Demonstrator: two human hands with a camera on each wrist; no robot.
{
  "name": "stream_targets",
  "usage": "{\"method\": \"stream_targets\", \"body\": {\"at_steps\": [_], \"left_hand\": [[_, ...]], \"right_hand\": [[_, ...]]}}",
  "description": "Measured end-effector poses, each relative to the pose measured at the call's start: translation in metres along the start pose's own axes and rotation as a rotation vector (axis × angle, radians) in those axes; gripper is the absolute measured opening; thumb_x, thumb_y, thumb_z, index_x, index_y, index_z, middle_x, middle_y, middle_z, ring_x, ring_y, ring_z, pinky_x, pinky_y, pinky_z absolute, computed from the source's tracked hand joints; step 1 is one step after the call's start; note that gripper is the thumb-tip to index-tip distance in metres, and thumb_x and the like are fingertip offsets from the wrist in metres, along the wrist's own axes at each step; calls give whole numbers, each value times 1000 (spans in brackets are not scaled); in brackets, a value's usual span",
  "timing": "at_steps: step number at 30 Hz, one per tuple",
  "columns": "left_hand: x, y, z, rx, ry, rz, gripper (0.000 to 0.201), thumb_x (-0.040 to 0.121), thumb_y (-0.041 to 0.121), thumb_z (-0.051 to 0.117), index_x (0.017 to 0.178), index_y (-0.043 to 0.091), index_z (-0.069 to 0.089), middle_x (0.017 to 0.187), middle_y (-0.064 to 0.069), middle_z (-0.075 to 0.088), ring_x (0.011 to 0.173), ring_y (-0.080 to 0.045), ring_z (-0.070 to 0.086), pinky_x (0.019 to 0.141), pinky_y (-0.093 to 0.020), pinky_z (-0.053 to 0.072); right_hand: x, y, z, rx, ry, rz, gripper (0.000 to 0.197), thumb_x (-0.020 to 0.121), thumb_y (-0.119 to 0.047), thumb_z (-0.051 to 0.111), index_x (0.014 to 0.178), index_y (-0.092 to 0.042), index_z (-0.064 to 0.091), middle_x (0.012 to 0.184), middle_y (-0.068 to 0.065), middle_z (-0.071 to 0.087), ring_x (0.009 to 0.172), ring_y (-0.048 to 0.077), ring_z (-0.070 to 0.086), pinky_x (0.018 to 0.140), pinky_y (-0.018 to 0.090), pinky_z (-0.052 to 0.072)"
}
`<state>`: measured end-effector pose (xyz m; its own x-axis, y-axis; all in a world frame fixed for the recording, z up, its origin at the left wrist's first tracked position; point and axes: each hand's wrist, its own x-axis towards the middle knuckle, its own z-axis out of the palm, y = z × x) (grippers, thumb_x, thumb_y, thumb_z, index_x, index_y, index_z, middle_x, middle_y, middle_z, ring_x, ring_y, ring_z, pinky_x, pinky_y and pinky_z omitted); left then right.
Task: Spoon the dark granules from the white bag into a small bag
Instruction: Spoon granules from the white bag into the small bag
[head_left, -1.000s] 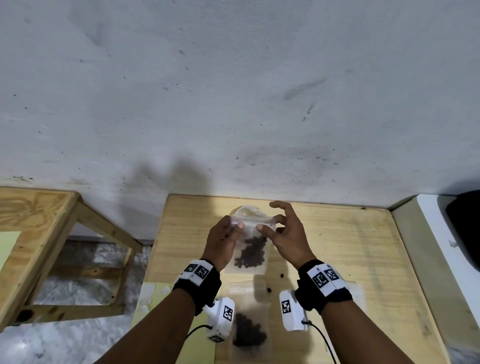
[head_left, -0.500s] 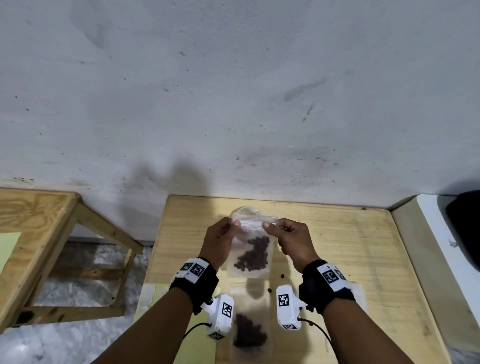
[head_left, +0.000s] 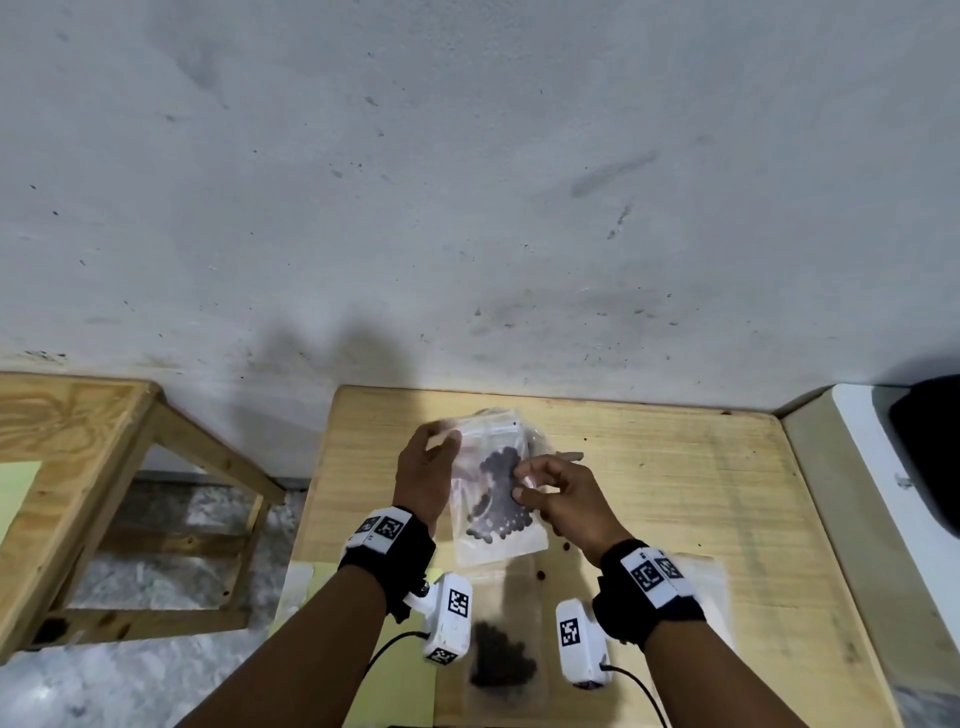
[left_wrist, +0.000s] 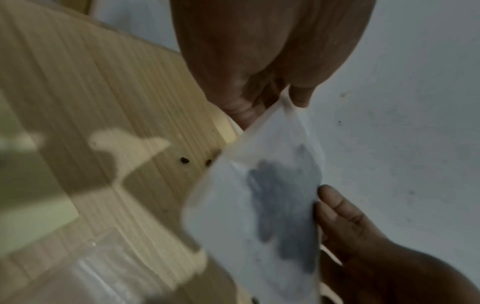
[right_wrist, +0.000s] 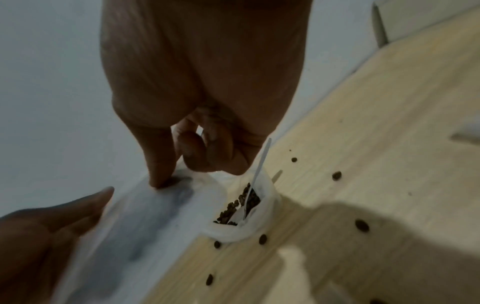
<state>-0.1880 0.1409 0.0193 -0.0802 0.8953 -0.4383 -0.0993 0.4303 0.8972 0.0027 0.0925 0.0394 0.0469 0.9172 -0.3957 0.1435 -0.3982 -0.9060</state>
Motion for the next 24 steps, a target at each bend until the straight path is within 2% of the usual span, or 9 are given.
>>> {"method": "stream_targets", "body": {"at_steps": [3, 5, 7, 9, 11, 13, 15, 18, 24], "left_hand": [[-11, 1, -4, 23, -93, 7, 52, 78, -4, 72, 114, 29, 53, 100, -12, 68, 89, -25, 67, 66, -37, 58], [-15, -5, -9, 167, -156, 70, 46, 72, -8, 75, 106, 21, 61, 102, -7, 68, 97, -23, 65, 67, -28, 56], [-18, -12, -14, 340, -212, 97, 32, 73, -2, 78, 98, 17, 70, 102, 0, 71, 100, -19, 64, 74, -24, 51], [-21, -18, -21, 390, -246, -1, 26, 76, -1, 77, 96, 16, 73, 96, -1, 70, 85, -19, 65, 69, -29, 52], [-27, -21, -27, 402, -324, -120, 22, 81, -4, 71, 93, 14, 73, 96, -13, 70, 68, -20, 63, 59, -30, 53], [-33, -26, -34, 463, -440, -223, 20, 83, -4, 68, 93, 13, 72, 101, -16, 70, 64, -22, 64, 58, -29, 56], [-43, -32, -39, 491, -532, -313, 21, 84, -8, 64, 96, 9, 70, 97, -12, 70, 66, -23, 65, 62, -29, 59], [-57, -48, -44, 484, -585, -411, 24, 84, -12, 64, 102, 3, 67, 91, -8, 67, 74, -25, 66, 68, -32, 61], [-75, -85, -48, 552, -606, -465, 25, 84, -5, 69, 105, 7, 66, 91, -6, 64, 82, -22, 68, 80, -35, 61]], "right_hand": [[-3, 4, 2, 107, 84, 45, 32, 87, 1, 71, 117, -11, 68, 90, 5, 53, 44, -4, 50, 41, 11, 36], [-7, 7, 5, 95, 77, 47, 37, 88, 1, 70, 121, -14, 68, 89, 6, 51, 42, -2, 47, 40, 13, 36], [-11, 12, 8, 22, 75, 26, 39, 85, 2, 73, 118, -19, 70, 86, 3, 53, 48, -2, 49, 44, 11, 38], [-16, 20, 9, -62, 59, 15, 41, 82, 1, 76, 111, -27, 72, 82, 0, 56, 65, 5, 56, 55, 13, 45], [-23, 29, 9, -137, 20, 53, 42, 79, 3, 77, 106, -29, 72, 82, 2, 58, 77, 16, 59, 62, 20, 52], [-33, 38, 9, -227, -20, 118, 42, 75, 2, 79, 103, -28, 72, 87, 5, 60, 82, 18, 62, 68, 27, 57], [-46, 49, 9, -329, -61, 177, 43, 72, 0, 78, 102, -30, 72, 87, 3, 64, 81, 18, 65, 75, 33, 59], [-65, 65, 12, -444, -108, 234, 45, 73, 0, 73, 103, -34, 68, 84, -3, 65, 84, 18, 65, 78, 35, 56], [-97, 92, 29, -533, -64, 289, 47, 75, -9, 70, 114, -34, 65, 93, -4, 67, 89, 21, 66, 78, 35, 57]]}}
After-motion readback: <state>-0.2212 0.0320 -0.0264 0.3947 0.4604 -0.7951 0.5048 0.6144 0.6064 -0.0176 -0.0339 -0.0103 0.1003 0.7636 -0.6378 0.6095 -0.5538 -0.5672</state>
